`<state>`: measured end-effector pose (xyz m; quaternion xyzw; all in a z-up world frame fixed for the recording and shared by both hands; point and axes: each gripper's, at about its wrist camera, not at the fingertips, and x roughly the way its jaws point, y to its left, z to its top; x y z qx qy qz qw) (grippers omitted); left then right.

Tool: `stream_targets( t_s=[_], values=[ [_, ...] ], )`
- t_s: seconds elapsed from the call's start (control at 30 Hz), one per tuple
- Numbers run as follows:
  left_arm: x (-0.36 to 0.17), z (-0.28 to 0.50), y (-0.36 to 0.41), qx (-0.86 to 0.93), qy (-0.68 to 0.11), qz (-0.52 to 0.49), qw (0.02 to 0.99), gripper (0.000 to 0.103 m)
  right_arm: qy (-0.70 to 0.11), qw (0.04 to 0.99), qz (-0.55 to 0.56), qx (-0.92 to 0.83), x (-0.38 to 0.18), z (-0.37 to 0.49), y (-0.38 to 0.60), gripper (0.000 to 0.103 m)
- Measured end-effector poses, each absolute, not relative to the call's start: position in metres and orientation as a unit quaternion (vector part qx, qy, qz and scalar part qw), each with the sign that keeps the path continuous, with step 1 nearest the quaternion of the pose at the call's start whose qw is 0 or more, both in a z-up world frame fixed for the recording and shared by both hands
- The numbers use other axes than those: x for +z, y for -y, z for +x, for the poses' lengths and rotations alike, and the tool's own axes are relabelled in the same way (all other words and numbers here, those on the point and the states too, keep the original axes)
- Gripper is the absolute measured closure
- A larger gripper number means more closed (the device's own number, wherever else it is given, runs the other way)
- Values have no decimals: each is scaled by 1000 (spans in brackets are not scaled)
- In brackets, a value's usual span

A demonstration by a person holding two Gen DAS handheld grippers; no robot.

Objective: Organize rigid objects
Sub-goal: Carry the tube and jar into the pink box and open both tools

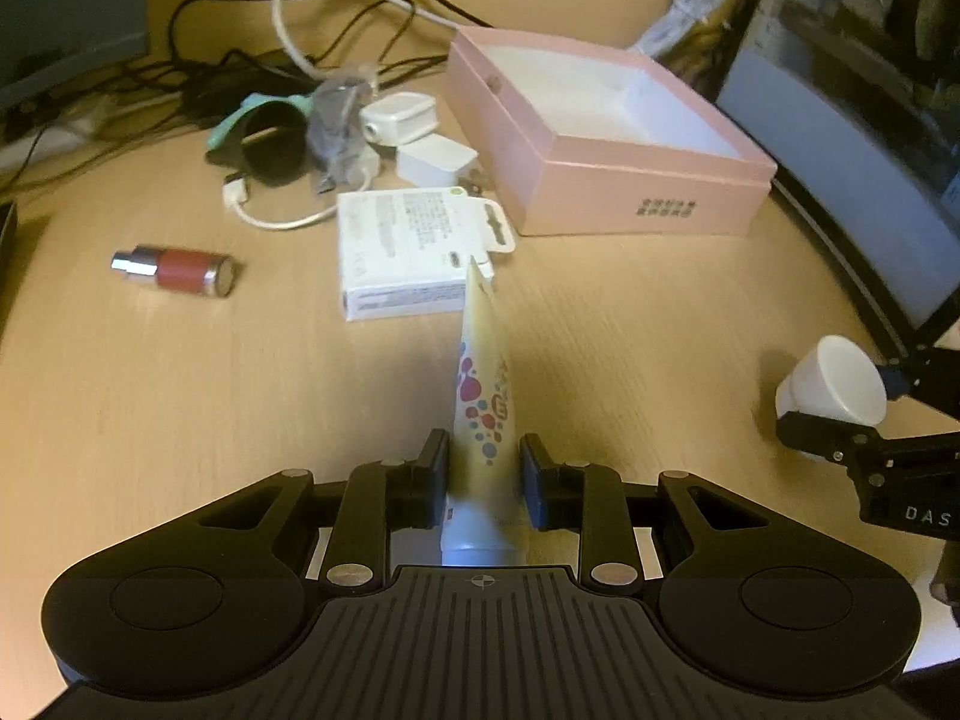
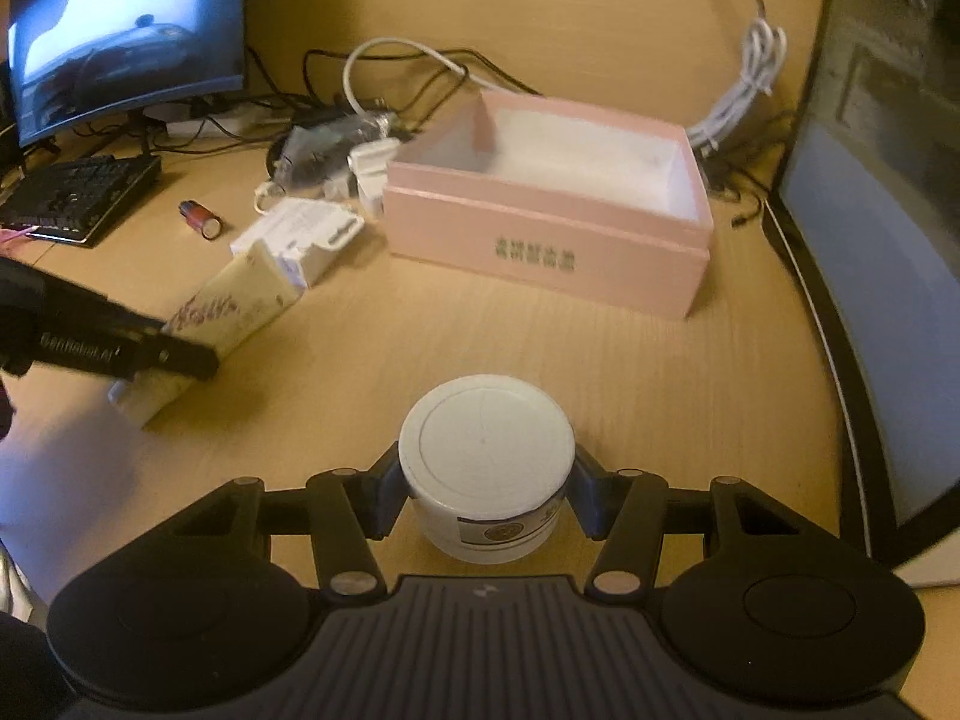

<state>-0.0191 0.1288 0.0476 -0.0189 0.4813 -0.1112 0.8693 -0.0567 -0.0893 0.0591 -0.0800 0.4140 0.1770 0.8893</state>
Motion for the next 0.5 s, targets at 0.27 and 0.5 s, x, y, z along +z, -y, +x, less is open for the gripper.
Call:
stream_targets(
  t_s=[0.27, 0.5],
  values=[
    [45, -26, -117, -126, -464, 8, 877, 74, -415, 887, -94, 178, 57, -60, 86, 49],
    [67, -24, -111, -184, -426, -32, 885, 75, -397, 894, -101, 180, 79, -56, 93, 49]
  ],
)
